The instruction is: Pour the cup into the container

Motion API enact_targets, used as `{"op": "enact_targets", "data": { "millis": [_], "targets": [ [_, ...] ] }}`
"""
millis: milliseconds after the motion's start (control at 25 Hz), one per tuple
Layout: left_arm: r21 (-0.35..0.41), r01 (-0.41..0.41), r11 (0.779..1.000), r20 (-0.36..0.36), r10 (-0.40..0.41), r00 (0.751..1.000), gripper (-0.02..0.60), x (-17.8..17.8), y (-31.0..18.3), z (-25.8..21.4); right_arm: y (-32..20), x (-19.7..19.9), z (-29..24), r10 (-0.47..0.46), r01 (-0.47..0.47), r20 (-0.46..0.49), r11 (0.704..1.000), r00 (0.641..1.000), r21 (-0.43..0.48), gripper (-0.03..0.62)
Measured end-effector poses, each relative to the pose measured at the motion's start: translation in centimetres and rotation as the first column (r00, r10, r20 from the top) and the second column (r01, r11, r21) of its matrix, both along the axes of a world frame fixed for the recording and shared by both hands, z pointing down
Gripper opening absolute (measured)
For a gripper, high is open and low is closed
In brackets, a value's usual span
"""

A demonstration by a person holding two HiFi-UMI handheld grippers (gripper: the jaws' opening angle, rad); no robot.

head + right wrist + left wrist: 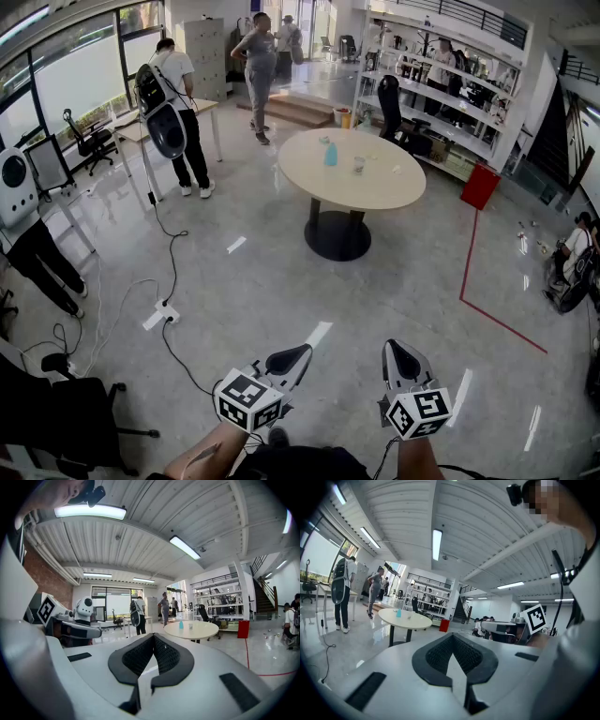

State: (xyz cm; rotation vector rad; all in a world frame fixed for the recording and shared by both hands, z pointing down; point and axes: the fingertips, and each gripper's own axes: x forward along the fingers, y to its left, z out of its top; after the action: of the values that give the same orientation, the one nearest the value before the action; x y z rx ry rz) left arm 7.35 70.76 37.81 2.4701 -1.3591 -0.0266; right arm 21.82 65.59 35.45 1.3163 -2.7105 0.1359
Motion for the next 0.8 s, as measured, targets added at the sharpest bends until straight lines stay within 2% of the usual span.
{"op": "enact_targets", "data": {
  "millis": [200, 360, 600, 800],
  "targets": [
    [-0.005, 0.027, 1.000, -0.008, -0.027, 1.000, -0.011, -4.3, -2.3, 0.3, -1.7, -3.4, 0.6, 0.005, -0.005, 0.000, 1.000, 1.000, -0.016, 0.003],
    [0.001, 0.016, 1.000, 0.002, -0.016, 1.000, -0.011, -4.9, -5.1, 0.0, -4.7, -4.1, 0.4, 0.006, -0.006, -0.008, 1.000, 1.000, -0.026, 0.003],
    [-0.005, 0.048, 0.999, 0.018, -0.048, 0.999, -0.011, -6.0, -12.9, 0.8, -13.5, -3.7, 1.2, 0.017, -0.016, 0.037, 1.000, 0.999, -0.015, 0.003],
    [0.023, 0.095, 0.995, 0.037, -0.096, 0.995, -0.011, -6.0, -22.1, -0.3, -22.4, -3.2, 0.8, -0.025, 0.025, 0.048, 1.000, 0.999, 0.013, 0.003]
  ]
}}
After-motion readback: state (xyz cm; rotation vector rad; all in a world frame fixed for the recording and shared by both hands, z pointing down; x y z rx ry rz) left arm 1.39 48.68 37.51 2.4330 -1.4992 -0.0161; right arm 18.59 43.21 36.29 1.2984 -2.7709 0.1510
